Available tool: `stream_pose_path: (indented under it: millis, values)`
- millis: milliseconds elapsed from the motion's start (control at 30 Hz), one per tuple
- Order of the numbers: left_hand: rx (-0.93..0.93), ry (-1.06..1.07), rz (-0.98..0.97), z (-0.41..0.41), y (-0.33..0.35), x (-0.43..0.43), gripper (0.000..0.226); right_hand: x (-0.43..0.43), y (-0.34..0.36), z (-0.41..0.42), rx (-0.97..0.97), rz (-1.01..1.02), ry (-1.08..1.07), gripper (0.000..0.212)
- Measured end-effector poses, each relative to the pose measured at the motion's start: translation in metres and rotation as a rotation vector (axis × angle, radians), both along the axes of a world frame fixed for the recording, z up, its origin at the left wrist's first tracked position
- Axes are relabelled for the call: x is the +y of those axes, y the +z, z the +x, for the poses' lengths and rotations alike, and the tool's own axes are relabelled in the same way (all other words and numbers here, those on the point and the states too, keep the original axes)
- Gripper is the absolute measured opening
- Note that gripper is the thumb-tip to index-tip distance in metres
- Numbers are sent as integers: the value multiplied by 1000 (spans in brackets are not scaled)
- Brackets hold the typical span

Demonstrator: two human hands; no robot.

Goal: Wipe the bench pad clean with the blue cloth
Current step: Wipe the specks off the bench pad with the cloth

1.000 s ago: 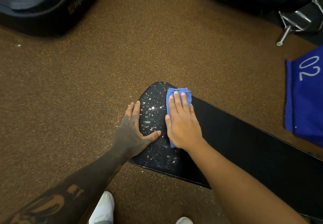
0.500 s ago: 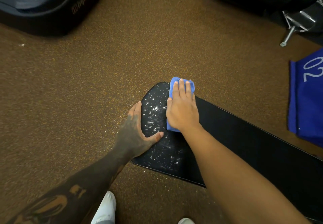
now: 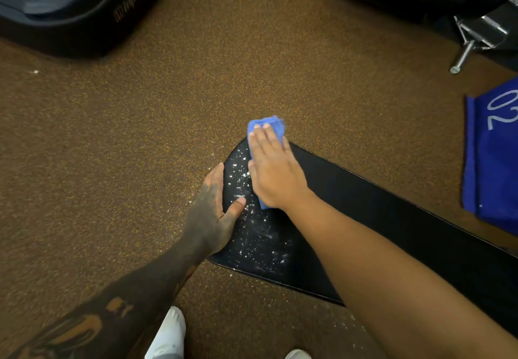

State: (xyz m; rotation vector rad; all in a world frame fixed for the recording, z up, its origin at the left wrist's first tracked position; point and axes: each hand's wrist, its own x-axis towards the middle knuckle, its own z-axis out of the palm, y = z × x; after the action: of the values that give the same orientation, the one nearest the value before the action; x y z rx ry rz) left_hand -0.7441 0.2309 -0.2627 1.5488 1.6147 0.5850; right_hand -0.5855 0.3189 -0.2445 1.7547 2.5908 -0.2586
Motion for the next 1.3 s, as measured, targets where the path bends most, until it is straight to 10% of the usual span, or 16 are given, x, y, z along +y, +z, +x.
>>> stream_pose_path:
  millis: [200, 333, 500, 633, 1067, 1300]
  values:
    - [-11, 7, -3, -1, -2, 0, 91, 17, -1, -7, 37, -31, -253, 59]
    - [-25, 17, -1, -1, -1, 0, 92, 4, 1, -5, -5, 14, 123, 60]
    - [-63, 52, -5, 0, 1, 0, 91, 16, 1, -12, 36, -25, -161, 58]
    - [-89, 65, -6, 0, 2, 0, 90, 2, 4, -11, -9, -29, 166, 57]
    - [-234, 113, -37, -5, -2, -1, 84, 3, 11, -9, -18, 31, 1, 61]
    - [-360, 251, -184, -9, -7, -5, 46, 0, 3, -25, -19, -56, -74, 59]
